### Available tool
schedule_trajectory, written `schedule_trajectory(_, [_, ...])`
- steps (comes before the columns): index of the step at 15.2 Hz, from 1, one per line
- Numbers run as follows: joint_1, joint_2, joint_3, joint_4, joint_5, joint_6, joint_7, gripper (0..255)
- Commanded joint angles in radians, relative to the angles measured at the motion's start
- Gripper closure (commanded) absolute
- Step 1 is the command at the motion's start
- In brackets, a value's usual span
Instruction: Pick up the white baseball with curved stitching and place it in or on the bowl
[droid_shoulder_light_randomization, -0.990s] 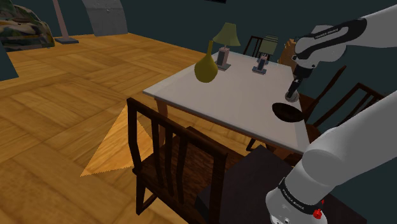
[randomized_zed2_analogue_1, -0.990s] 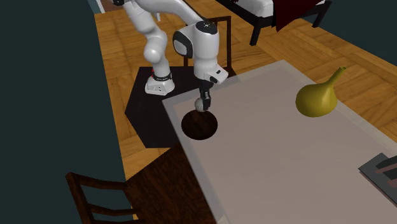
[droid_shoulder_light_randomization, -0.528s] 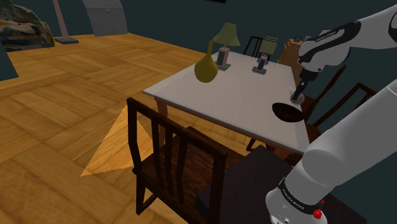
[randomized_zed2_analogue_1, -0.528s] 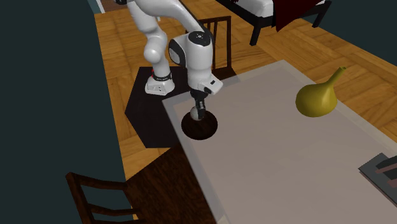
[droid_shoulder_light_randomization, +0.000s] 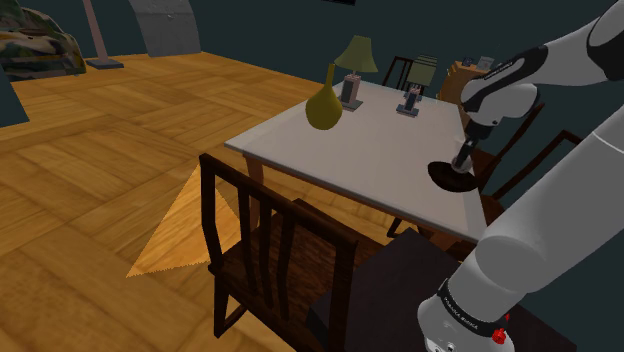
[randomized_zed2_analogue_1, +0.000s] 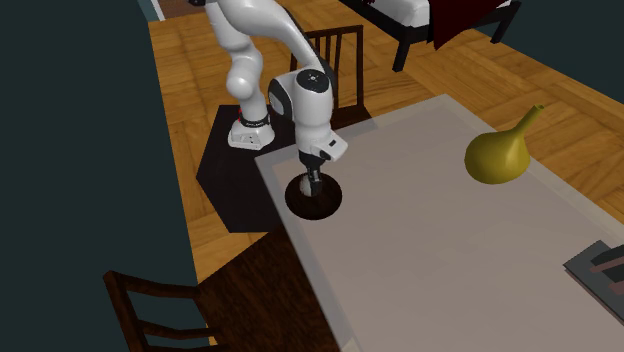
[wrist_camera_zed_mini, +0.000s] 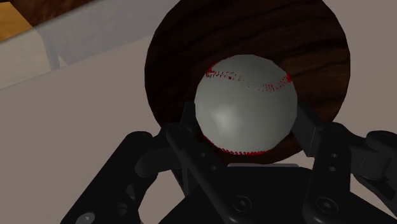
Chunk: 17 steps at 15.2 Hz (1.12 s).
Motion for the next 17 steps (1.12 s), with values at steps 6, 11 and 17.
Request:
schedule_trajectory(6, [0.009,0.042,-0.015,-0.021,0.038,0.05,-0.025,255])
schedule_trajectory(11, [0.009,0.042,-0.015,-0.021,0.038,0.05,-0.026,0])
schedule_trajectory(17, [0.004,0.006,-0.003,-0.007,0.005,0.012,0.0,0])
